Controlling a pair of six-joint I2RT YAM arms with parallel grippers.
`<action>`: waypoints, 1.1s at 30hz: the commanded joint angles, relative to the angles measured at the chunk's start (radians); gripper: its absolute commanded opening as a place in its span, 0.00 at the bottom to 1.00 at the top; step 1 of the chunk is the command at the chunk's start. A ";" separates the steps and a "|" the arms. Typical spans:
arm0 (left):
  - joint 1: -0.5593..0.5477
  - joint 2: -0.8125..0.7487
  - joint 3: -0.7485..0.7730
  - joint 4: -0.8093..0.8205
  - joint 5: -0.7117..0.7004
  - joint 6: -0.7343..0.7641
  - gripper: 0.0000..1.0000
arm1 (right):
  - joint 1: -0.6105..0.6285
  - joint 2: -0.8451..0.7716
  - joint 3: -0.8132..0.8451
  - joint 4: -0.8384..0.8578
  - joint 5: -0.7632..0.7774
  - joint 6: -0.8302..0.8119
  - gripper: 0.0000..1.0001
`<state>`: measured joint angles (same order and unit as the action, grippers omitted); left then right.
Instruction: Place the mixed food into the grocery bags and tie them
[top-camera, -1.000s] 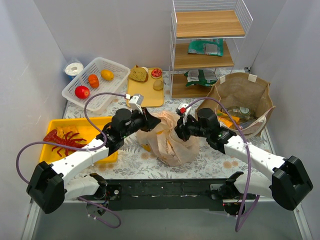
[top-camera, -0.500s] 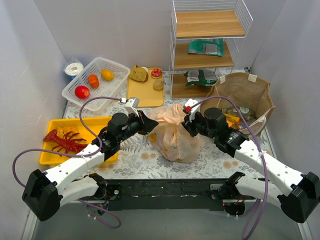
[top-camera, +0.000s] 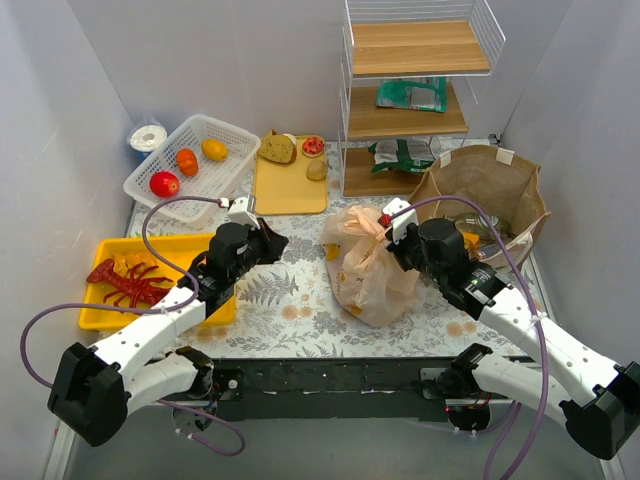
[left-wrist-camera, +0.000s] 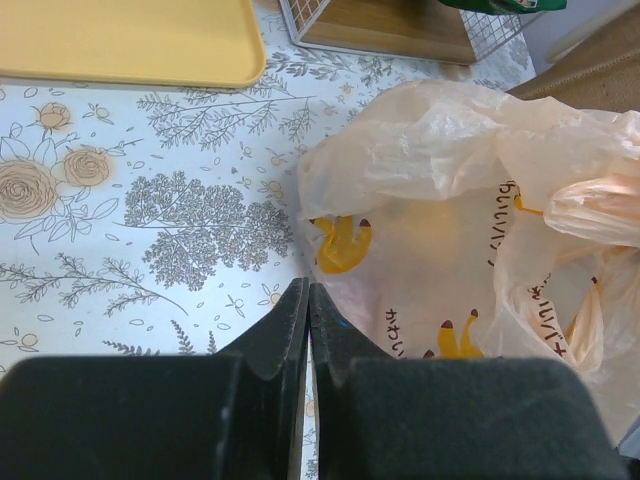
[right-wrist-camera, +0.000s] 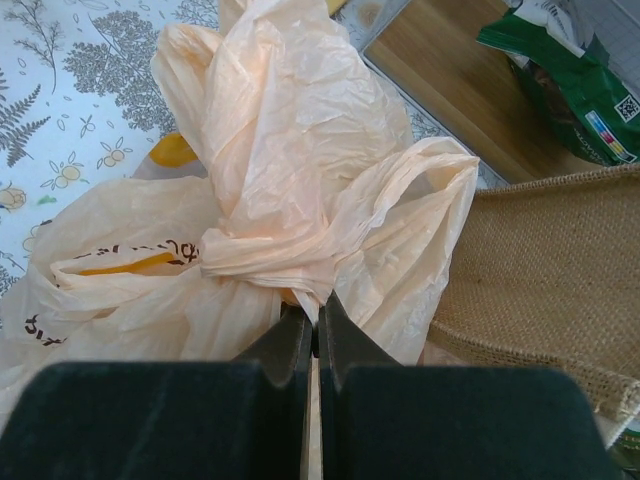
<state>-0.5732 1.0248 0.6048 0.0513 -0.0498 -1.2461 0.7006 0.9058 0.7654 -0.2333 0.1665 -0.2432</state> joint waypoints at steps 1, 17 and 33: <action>0.013 -0.014 0.012 -0.013 0.014 0.037 0.00 | 0.000 -0.010 0.028 -0.003 0.021 -0.005 0.01; 0.013 0.244 0.042 0.423 0.745 -0.015 0.85 | -0.001 0.024 -0.021 0.094 -0.389 0.096 0.01; 0.013 0.310 0.069 0.504 0.785 -0.029 0.67 | -0.003 0.056 -0.021 0.084 -0.499 0.091 0.01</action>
<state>-0.5621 1.3273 0.6331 0.5186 0.7235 -1.2800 0.7006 0.9649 0.7403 -0.1974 -0.2893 -0.1593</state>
